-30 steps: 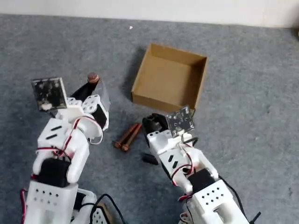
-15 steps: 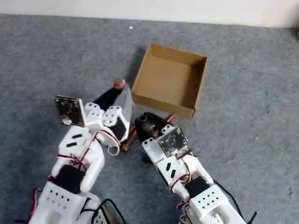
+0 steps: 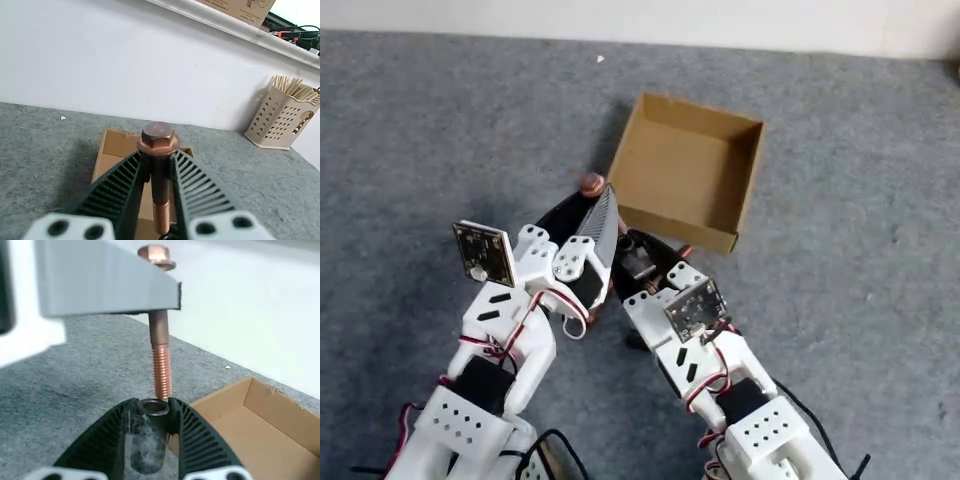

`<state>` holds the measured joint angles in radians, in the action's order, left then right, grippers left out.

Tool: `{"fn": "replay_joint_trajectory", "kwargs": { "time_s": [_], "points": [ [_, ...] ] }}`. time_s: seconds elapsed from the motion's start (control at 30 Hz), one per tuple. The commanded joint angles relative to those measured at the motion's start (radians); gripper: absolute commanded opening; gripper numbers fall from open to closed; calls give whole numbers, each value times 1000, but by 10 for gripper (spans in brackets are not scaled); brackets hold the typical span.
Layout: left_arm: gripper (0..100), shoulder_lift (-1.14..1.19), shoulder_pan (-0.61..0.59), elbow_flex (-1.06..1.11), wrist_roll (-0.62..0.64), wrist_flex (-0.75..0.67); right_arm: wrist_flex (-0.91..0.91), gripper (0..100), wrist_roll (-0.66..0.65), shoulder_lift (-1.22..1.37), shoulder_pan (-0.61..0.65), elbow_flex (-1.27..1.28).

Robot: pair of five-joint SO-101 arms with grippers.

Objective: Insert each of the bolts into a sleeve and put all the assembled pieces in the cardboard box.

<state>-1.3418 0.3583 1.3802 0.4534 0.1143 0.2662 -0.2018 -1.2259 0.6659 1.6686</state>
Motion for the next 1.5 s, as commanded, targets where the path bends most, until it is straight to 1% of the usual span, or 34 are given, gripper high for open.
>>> {"fn": "replay_joint_trajectory", "kwargs": {
  "time_s": [0.0,0.17,0.27,0.4,0.53,0.63,0.83,0.97,1.03,1.17,1.23,1.47],
  "points": [
    [5,-16,22,-7,11,-28,33,3,-9,-16,5,64],
    [5,-16,41,-7,9,-14,31,3,-9,-16,1,65],
    [5,-18,45,-24,9,40,31,3,-9,-15,-15,65],
    [5,-21,81,-67,9,135,30,3,-9,-15,-22,65],
    [5,-82,101,-71,6,210,30,3,-9,-16,-25,84],
    [5,-142,111,-28,-46,219,30,3,-9,-16,-25,87],
    [5,-234,128,28,-64,222,30,3,-9,-16,-25,90],
    [5,-234,131,33,-157,227,30,3,-11,-16,-25,91],
    [31,-234,133,25,-190,270,30,3,-11,-15,-21,91],
    [180,-234,131,-2,-192,402,30,3,-11,-15,-21,101],
    [227,-234,131,-25,-190,462,30,3,-11,-15,-21,101],
    [234,-243,127,-107,-190,595,30,3,-11,-15,-25,101]
  ]
}}
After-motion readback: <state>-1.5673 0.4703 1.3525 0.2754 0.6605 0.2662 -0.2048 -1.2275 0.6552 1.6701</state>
